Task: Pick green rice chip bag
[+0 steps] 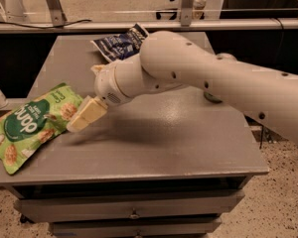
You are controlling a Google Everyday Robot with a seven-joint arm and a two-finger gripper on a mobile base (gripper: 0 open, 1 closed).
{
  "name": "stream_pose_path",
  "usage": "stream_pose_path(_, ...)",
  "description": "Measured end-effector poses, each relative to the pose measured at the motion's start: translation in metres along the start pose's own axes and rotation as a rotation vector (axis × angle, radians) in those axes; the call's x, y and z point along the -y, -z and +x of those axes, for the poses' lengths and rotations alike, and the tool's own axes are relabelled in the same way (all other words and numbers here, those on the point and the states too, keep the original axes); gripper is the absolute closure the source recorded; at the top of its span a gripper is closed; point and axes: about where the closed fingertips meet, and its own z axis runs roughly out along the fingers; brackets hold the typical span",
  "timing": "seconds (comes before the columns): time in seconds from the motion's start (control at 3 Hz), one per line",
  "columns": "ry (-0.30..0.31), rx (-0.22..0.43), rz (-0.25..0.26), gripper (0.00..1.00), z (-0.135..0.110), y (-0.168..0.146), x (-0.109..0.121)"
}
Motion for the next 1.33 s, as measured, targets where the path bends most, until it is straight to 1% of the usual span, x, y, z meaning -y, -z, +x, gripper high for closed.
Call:
stream_pose_path(0.33,-0.012,0.046,-0.037,0.19,-0.004,-0.031,-0.003)
stream_pose_path(0.67,-0.03,0.067,-0.056,0.42,-0.005,-0.047,-0.007)
stream_pose_path(1.0,-0.045,0.072,-0.054,0.65,-0.003,-0.051,-0.008)
stream_pose_path(1.33,-0.054,0.072,-0.034,0.87,-0.002,-0.045,-0.006)
